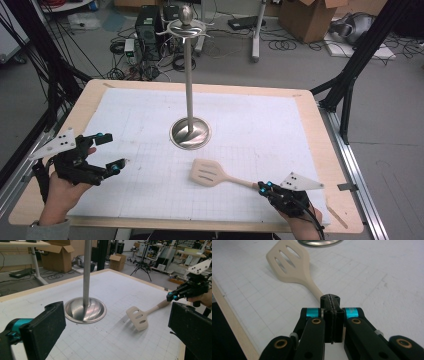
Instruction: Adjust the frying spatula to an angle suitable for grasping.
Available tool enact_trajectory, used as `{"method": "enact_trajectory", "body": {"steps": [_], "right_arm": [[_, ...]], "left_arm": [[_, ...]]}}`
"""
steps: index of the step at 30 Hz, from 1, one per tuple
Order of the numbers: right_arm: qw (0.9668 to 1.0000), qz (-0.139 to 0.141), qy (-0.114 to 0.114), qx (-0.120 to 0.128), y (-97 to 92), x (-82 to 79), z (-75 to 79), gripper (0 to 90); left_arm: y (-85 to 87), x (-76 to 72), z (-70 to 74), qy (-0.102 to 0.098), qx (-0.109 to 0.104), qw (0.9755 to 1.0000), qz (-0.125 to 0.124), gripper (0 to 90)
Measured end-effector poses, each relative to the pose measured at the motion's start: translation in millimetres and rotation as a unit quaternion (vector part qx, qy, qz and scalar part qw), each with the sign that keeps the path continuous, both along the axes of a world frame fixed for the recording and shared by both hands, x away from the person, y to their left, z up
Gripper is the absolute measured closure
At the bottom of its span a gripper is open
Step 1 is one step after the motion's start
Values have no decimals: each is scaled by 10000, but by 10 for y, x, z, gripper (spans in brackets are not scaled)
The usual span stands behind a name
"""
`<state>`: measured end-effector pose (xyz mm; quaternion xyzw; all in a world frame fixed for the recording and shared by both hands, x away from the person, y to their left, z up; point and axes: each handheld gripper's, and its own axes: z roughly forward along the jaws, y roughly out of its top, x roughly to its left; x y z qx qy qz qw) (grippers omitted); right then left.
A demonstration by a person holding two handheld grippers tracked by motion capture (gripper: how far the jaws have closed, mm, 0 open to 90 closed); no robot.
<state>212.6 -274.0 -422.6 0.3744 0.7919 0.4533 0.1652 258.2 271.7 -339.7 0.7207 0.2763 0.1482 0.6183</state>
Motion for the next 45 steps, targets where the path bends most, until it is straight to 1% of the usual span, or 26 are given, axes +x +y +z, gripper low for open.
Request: {"method": "enact_trajectory", "body": {"steps": [5, 6, 8, 11, 16, 20, 24, 25, 26, 28, 29, 32, 34, 35, 39, 45], "right_arm": [[9999, -108, 70, -61, -83, -45, -70, 900], [9998, -133, 131, -70, -92, -57, -81, 900], [9997, -155, 152, -88, -107, -72, -97, 900], [9996, -193, 159, -145, -132, -94, -116, 900], [9991, -297, 257, -160, -179, -147, -141, 900], [9990, -333, 260, -167, -226, -172, -160, 900], [9988, -297, 323, -235, -254, -177, -205, 900], [9987, -298, 317, -267, -257, -175, -217, 900], [9985, -294, 363, -278, -255, -178, -224, 900], [9985, -264, 336, -351, -253, -166, -239, 900], [9982, -280, 365, -382, -247, -164, -245, 900], [9970, -297, 414, -591, -234, -143, -277, 900], [9970, -289, 383, -600, -240, -136, -277, 900], [9968, -325, 368, -632, -235, -135, -277, 900], [9964, -322, 299, -726, -226, -121, -282, 900], [9957, -358, 190, -829, -211, -91, -285, 900]], "left_arm": [[16, 15, 4, 6, -38, 10000, 22, 17], [17, 19, 4, 14, -46, 10000, 17, 17], [16, 29, 1, 22, -50, 10000, 25, 17], [2, 44, -1, 33, -54, 10000, -3, 17], [-44, 80, 2, 37, -60, 10000, -58, 17], [-83, 120, -3, 50, -62, 9999, -98, 17], [-106, 151, -17, 77, -45, 9999, -132, 17], [-110, 154, -21, 87, -64, 9998, -138, 17], [-110, 156, -23, 90, -58, 9999, -125, 17], [-109, 157, -24, 92, -53, 9999, -123, 17], [-108, 156, -24, 90, -55, 9999, -121, 17], [-105, 153, -25, 91, -60, 9999, -101, 17], [-105, 153, -27, 100, -40, 9999, -100, 17], [-106, 154, -32, 104, -39, 9999, -88, 17], [-115, 154, -44, 129, -15, 9999, -89, 17], [-117, 139, -45, 120, -4, 9999, -86, 17]]}}
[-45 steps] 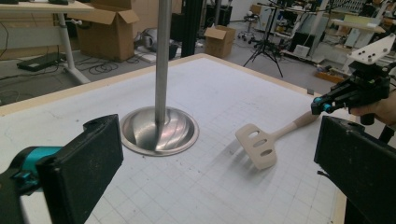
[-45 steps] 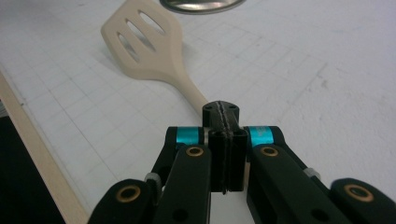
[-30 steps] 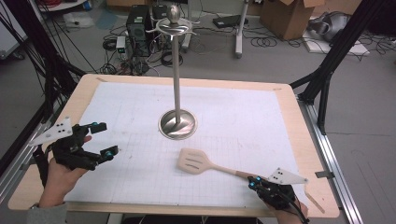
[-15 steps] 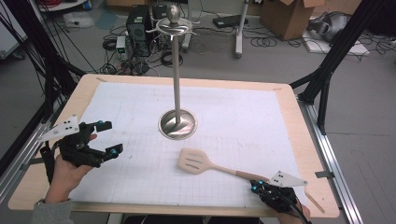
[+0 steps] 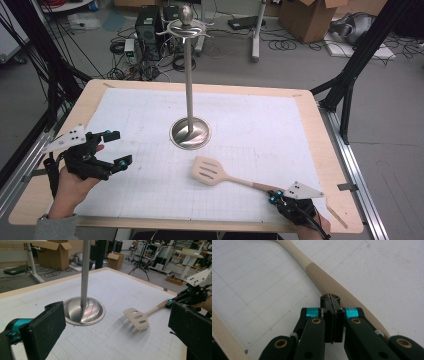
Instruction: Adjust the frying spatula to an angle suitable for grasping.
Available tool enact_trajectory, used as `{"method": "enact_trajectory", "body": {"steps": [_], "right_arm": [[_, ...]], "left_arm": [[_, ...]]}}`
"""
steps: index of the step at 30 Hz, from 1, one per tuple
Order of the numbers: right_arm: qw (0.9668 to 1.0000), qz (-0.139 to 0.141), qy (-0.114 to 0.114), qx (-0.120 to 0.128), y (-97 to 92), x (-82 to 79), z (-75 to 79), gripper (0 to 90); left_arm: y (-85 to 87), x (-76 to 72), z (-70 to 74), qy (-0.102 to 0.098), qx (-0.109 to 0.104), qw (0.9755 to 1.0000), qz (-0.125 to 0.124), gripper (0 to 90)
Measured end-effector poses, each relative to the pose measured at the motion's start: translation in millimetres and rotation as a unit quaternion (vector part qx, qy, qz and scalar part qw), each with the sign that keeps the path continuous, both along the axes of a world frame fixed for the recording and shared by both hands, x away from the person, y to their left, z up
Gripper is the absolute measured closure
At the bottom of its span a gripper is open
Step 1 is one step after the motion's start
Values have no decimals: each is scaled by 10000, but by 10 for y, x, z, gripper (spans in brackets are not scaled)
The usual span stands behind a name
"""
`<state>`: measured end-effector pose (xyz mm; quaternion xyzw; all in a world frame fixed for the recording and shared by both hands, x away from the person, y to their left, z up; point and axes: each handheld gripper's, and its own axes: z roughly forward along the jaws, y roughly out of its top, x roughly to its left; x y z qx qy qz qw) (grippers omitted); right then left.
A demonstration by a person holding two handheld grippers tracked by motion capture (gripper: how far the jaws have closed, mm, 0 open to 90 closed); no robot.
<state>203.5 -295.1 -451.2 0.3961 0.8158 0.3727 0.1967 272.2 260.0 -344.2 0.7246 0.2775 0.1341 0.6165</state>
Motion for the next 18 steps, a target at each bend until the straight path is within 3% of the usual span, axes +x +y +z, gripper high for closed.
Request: {"method": "enact_trajectory", "body": {"steps": [12, 18], "right_arm": [[9996, -101, -255, -85, -14, 134, 7, 900], [9995, -127, -276, -63, -32, 225, -1, 900]], "left_arm": [[82, -82, -10, 17, 14, 9999, 137, 17], [136, -130, -1, -1, -17, 9998, 203, 17]]}}
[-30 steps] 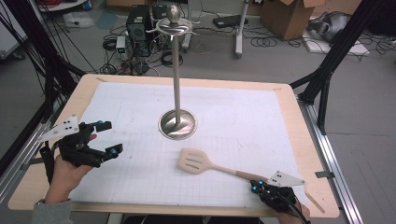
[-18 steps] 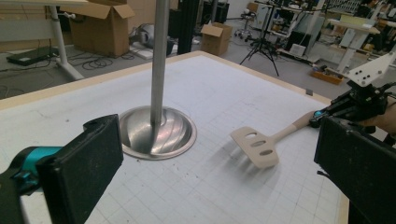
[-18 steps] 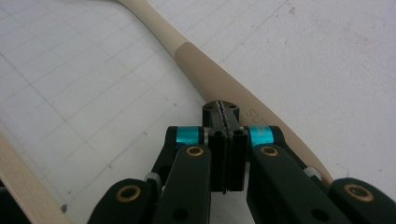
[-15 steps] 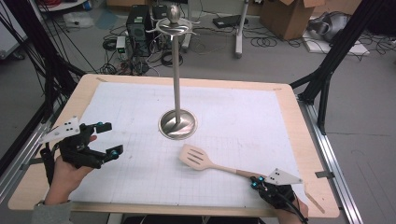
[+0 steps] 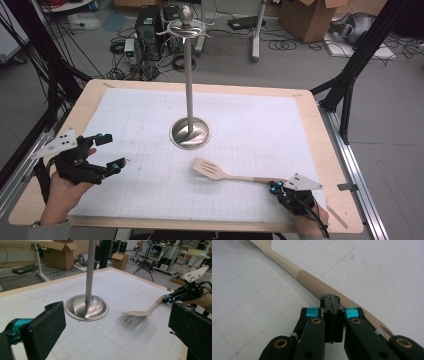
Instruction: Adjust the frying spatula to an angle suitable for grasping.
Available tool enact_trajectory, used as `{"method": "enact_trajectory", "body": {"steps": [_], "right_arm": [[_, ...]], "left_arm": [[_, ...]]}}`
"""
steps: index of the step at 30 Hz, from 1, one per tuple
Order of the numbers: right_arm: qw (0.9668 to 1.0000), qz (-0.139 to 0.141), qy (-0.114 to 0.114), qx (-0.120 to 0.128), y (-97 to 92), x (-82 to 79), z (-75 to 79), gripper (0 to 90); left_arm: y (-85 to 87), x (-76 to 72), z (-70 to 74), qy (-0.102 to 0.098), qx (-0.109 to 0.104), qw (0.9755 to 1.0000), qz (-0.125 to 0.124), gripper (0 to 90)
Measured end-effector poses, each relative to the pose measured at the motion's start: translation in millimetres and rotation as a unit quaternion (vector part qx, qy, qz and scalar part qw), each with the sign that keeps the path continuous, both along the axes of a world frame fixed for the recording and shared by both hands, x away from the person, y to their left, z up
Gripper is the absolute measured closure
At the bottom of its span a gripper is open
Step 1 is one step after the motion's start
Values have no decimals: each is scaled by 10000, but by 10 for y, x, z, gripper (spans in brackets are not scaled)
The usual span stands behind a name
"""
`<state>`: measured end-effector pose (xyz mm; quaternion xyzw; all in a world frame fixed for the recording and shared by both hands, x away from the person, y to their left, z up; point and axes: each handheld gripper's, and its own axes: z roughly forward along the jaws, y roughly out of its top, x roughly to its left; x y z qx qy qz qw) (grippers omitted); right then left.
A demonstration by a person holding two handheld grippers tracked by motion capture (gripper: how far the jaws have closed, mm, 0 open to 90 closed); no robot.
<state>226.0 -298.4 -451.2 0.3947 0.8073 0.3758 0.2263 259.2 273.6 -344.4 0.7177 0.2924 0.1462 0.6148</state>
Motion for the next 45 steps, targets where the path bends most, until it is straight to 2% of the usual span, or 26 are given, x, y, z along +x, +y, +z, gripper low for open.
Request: {"method": "enact_trajectory", "body": {"steps": [11, 28, 38, 45], "right_arm": [[9998, -159, -6, -74, 5, 176, 7, 900], [9995, -313, 76, 29, -6, 493, 9, 900], [9994, -306, 126, 116, -10, 610, 8, 900], [9993, -250, 181, 212, -21, 689, 8, 900]], "left_arm": [[92, -81, -8, 4, 51, 9999, 142, 17], [259, -248, -30, 27, 106, 9991, 420, 17], [307, -323, -16, 17, 117, 9987, 491, 17], [287, -302, -22, 25, 163, 9987, 478, 17]]}}
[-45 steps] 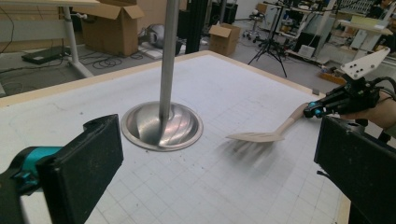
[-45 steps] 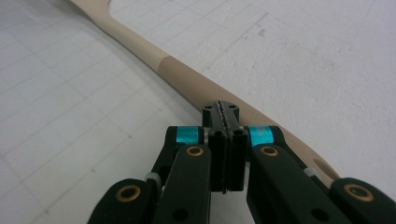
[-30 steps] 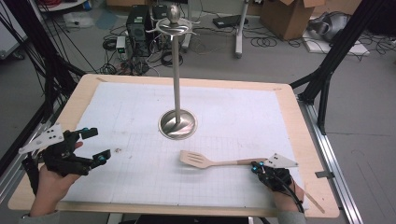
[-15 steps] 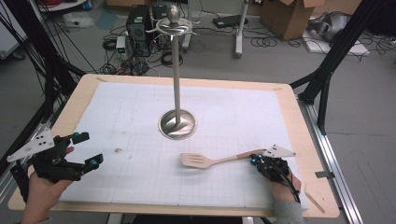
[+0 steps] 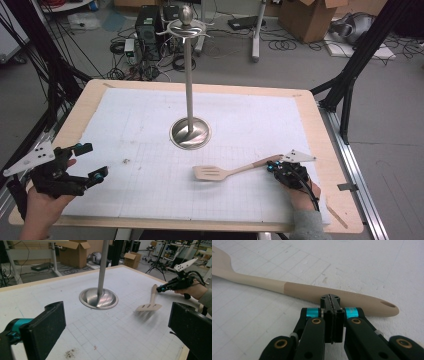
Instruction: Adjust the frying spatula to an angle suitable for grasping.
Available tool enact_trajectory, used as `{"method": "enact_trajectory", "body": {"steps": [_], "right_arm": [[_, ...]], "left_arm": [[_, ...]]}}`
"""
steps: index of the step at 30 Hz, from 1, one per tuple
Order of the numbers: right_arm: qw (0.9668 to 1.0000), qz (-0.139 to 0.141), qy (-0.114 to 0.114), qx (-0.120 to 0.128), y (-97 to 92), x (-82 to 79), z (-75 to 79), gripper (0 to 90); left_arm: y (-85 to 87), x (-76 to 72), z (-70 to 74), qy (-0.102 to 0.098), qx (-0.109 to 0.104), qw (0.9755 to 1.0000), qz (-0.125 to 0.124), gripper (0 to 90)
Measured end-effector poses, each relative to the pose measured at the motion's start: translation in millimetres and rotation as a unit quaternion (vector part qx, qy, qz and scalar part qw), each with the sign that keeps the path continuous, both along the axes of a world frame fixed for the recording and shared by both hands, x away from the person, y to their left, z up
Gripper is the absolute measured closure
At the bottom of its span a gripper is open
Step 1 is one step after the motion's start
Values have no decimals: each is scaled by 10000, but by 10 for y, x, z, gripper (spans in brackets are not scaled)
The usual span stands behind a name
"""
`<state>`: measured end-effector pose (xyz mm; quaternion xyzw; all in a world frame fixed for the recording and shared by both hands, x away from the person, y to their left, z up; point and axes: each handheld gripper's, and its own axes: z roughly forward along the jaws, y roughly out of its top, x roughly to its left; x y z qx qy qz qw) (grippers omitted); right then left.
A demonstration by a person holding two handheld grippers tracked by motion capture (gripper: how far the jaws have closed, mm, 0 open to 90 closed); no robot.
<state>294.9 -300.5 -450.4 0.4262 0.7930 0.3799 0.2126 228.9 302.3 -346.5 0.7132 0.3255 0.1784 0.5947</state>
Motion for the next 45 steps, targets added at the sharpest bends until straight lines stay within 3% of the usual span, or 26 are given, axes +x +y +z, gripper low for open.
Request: {"method": "enact_trajectory", "body": {"steps": [27, 33, 35, 39, 45], "right_arm": [[10000, 14, -13, -12, 100, 342, 3, 900], [9999, 11, -72, -101, 136, 344, 8, 900], [9999, 36, -137, 15, 148, 316, 37, 900], [9985, 217, -279, 419, 232, 250, 155, 900], [9962, 703, -260, 437, 530, 241, 195, 900]], "left_arm": [[75, 144, -19, 63, 22, 10000, 44, 17], [61, 103, -8, 38, 20, 10000, 37, 17], [58, 92, -5, 32, 23, 10000, 31, 17], [56, 90, -10, 40, 17, 10000, 30, 17], [55, 92, -6, 37, 26, 10000, 29, 17]]}}
